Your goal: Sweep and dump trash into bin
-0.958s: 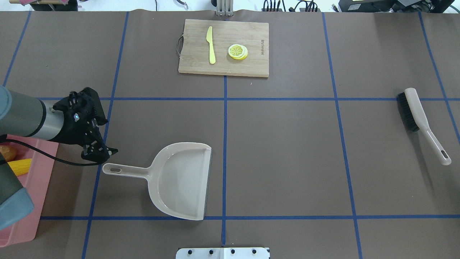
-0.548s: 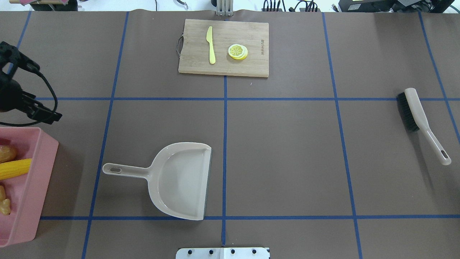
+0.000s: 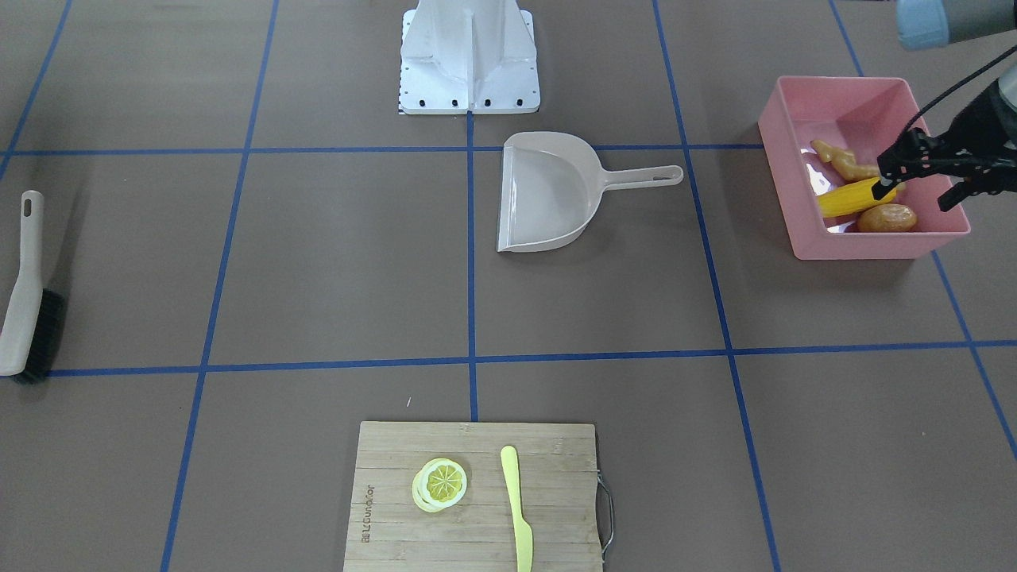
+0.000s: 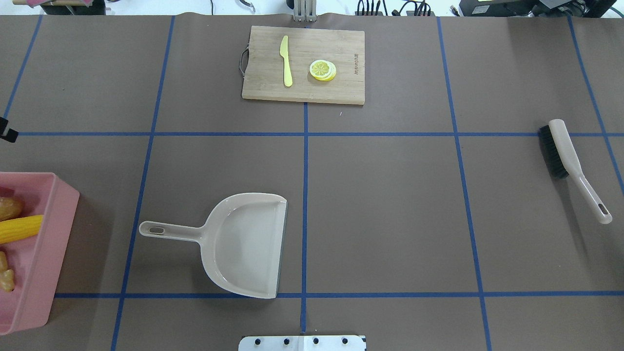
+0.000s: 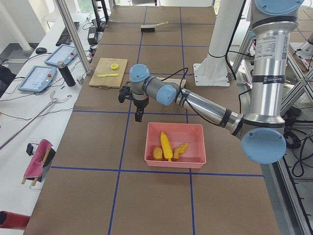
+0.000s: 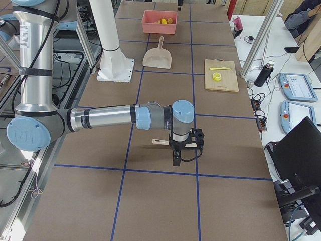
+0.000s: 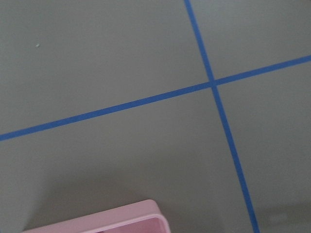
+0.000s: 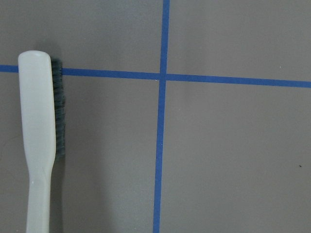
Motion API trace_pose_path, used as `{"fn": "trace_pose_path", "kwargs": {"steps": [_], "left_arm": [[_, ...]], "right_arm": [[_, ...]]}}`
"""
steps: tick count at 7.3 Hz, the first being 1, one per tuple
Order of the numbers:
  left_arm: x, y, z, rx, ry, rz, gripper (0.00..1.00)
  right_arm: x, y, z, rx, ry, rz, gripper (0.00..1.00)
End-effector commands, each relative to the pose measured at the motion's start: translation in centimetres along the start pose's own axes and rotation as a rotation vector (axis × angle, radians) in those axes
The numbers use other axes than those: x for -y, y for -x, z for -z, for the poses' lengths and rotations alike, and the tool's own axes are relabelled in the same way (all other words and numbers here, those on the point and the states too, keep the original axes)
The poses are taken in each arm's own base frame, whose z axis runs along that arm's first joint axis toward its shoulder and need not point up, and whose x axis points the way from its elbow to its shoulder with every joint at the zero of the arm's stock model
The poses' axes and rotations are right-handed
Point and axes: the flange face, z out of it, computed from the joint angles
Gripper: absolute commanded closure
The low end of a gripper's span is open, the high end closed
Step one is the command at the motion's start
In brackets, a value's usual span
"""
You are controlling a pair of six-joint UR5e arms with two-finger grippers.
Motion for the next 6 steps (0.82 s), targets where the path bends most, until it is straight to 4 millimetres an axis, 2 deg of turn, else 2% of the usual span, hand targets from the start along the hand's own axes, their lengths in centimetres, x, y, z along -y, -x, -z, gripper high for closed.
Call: {"fn": "trace_pose_path", "kwargs": {"steps": [1,2,3,4,5,6], "left_arm": [[0.1,11.0,2.1,-0.059,0.016,0.27,0.02],[0.4,14.4,2.2,-0.044,0.012,0.342,0.02],[0.4,15.8,2.4,-0.04,0.005,0.367,0.01],[-1.5,17.9,1.2,-0.033,0.03,0.408,0.01],[-1.9,19.5,-0.2,-0.029,0.054,0.44,0.01],[-1.6,19.3,0.0,-0.028,0.05,0.434,0.01]], "right_arm": [[0.0,0.0,0.0,0.0,-0.001,0.0,0.0],[0.0,0.0,0.0,0.0,0.0,0.001,0.0],[0.0,0.0,0.0,0.0,-0.001,0.0,0.0],[0.0,0.0,0.0,0.0,0.0,0.001,0.0],[0.0,-0.1,0.0,0.0,0.001,-0.001,0.0],[0.0,-0.1,0.0,0.0,0.001,-0.001,0.0]]}}
